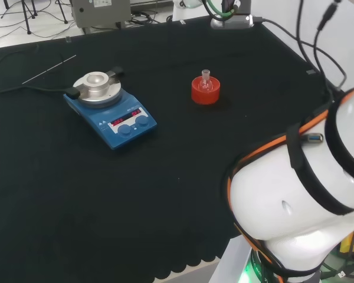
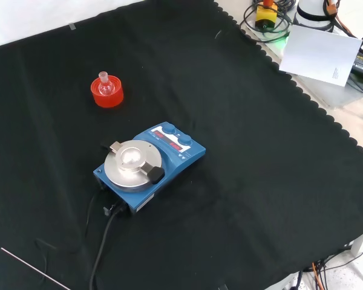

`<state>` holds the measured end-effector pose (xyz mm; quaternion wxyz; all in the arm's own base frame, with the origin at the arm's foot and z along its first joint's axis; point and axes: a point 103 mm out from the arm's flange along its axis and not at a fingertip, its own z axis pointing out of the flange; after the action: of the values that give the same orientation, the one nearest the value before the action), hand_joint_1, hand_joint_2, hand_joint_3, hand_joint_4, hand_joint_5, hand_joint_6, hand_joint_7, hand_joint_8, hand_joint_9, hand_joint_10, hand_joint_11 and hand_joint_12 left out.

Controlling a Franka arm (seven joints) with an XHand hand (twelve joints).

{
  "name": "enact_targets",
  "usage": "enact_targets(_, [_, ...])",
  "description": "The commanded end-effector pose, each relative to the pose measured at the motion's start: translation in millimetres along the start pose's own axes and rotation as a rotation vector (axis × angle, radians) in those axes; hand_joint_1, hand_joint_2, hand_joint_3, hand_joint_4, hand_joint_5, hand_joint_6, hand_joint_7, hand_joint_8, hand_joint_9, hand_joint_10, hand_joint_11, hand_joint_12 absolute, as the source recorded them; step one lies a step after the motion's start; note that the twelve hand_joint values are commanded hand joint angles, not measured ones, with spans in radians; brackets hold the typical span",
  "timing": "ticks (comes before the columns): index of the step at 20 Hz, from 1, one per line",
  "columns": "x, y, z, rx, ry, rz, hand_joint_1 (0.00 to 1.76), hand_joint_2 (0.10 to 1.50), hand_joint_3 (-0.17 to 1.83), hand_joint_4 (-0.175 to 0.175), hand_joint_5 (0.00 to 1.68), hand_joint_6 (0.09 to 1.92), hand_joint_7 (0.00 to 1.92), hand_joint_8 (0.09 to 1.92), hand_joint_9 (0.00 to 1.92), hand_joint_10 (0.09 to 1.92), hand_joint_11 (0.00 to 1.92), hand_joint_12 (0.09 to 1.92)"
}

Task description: Pick up the round-bottom flask.

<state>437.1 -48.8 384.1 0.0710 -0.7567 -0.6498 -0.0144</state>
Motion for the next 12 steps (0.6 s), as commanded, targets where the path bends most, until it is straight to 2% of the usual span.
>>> enact_targets(1, [-36,84,41,-0.046,0.083,0.033,0.50,1.10,0.12,-0.039,0.34,0.09,0.18,0.55,0.26,0.66,0.00,1.19])
enact_targets(6, [-59,112,75,-0.043,0.136,0.052,0.58,1.04,0.11,-0.038,0.33,0.09,0.18,0.56,0.26,0.67,0.00,1.20])
enact_targets(12, [-81,126,116,-0.018,0.180,0.089,0.65,0.99,0.11,-0.038,0.35,0.09,0.17,0.57,0.27,0.67,0.00,1.22])
